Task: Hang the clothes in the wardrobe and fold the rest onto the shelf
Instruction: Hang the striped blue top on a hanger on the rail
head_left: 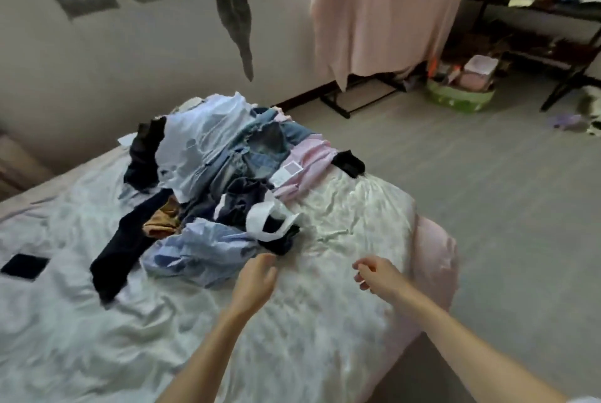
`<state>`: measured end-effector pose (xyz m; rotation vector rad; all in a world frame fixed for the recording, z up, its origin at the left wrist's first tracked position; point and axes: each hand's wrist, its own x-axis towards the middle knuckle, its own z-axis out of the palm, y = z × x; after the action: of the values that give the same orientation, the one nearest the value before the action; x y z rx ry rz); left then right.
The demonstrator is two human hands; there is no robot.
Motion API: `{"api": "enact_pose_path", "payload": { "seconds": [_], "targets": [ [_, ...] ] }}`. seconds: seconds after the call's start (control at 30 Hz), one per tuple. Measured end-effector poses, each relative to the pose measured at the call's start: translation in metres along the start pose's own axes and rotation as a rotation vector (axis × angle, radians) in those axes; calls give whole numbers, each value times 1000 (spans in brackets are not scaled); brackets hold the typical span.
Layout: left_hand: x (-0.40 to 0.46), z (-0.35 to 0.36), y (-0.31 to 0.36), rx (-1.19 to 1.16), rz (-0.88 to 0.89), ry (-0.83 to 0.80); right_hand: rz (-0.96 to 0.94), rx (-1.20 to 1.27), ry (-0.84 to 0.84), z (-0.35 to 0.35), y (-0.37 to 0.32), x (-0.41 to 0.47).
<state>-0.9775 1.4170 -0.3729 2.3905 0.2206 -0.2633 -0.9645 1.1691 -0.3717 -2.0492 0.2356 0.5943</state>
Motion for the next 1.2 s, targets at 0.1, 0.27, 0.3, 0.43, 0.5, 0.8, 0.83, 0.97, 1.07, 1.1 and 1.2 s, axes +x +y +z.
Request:
{"api": "enact_pose_path", "payload": {
  "seconds": [0.1,0.27,0.3,0.43,0.5,0.8,0.83,0.97,1.07,1.1,1.2],
  "targets": [
    [29,-29,-53,-10,-112,29,-30,-137,-126,49,-39,48],
    [88,-43,-122,-41,-190,60,-134,-338,-148,127,-75,135],
    [103,-41,-139,-4,-169,74,-134,-367,-148,144,-76,155],
    [150,-35,-183,386,-124,10,-131,-434,-182,198,-72,205],
    [172,-33,-203,592,-125,-57,-164,-473,-204,218,-67,218],
    [217,-29,-220,371,-56,-11,-218,-392,-274,259,-57,234],
    [211,-34,-210,203,-68,-20,-233,-345,-273,256,-62,230],
    [179,-59,-158,-229,-35,-6,-321,-100,-223,240,-86,210],
    [154,-77,-110,-354,62,-19,-361,-36,-99,208,-103,189],
    [143,-82,-92,-361,98,-18,-367,-30,-41,192,-107,177],
    [114,-87,-39,-238,219,-34,-437,-72,142,130,-113,136]
  ]
}}
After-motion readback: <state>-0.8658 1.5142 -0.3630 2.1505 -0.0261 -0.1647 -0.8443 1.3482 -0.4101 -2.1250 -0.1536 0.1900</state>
